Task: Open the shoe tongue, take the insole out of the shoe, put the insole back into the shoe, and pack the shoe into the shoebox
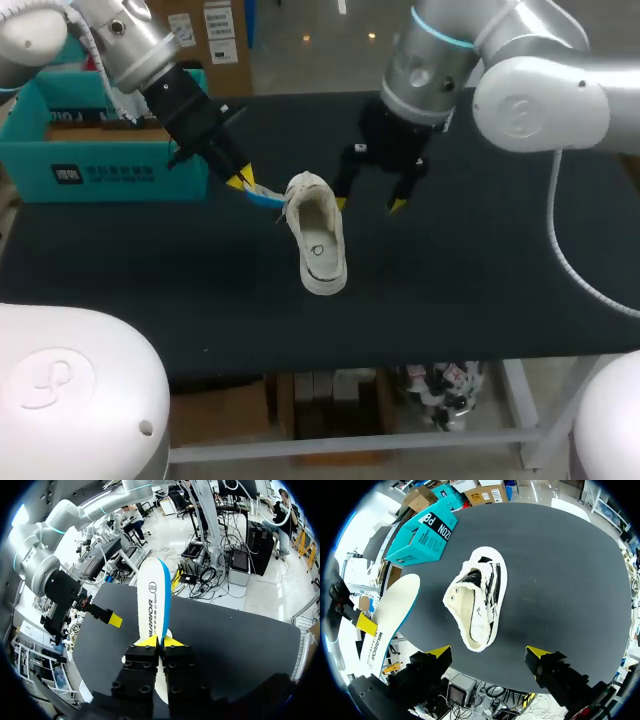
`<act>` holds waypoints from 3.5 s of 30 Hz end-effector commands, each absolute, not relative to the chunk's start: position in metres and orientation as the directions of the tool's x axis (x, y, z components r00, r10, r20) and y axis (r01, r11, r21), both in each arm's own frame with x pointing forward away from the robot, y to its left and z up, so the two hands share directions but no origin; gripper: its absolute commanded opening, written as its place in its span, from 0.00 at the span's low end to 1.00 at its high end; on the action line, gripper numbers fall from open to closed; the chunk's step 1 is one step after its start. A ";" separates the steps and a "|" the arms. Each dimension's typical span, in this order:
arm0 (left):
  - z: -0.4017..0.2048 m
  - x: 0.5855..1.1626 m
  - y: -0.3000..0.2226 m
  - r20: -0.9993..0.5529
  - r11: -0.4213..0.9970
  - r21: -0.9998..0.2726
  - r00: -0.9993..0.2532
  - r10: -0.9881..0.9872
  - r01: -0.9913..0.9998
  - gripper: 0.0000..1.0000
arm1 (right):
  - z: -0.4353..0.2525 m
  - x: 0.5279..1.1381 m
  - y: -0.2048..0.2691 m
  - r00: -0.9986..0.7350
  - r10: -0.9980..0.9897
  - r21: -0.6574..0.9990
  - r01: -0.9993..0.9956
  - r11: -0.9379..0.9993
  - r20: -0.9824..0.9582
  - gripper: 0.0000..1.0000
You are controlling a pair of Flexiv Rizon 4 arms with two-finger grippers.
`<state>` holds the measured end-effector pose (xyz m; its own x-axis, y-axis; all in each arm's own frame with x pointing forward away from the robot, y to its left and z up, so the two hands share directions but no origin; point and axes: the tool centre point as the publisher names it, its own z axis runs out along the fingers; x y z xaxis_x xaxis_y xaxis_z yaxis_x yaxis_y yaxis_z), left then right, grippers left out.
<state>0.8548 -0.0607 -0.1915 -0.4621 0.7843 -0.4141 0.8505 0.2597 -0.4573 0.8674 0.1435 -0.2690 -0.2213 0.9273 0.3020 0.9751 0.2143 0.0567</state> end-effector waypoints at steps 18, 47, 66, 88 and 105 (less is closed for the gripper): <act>-0.199 0.817 -0.077 -0.459 0.180 -0.336 -0.328 0.826 0.925 0.00 | -0.244 0.860 0.127 -0.314 0.848 0.117 0.949 0.293 0.427 1.00; -0.225 0.786 -0.129 -0.712 0.005 -0.227 -0.169 0.681 0.974 0.00 | -0.265 0.820 0.139 0.273 0.590 -0.048 0.929 -0.368 0.760 1.00; -0.240 0.793 -0.138 -0.759 -0.095 -0.227 -0.116 0.641 0.969 0.00 | -0.284 0.821 0.152 0.510 0.377 -0.291 0.813 -0.504 0.773 1.00; -0.253 0.793 -0.131 -0.824 -0.142 -0.258 -0.140 0.549 0.956 0.00 | -0.313 0.852 0.199 0.399 0.150 -0.326 0.874 -0.360 0.905 0.60; -0.261 0.801 -0.126 -0.835 -0.148 -0.284 -0.168 0.524 0.947 0.00 | -0.310 0.855 0.207 0.348 0.068 -0.315 0.904 -0.289 0.935 0.38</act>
<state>0.7979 -0.1277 -0.2582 -0.1676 0.5311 -0.8305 0.9489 -0.1415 -0.2820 0.8524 0.2108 -0.3066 0.3646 0.1179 0.9237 0.8840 -0.3555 -0.3036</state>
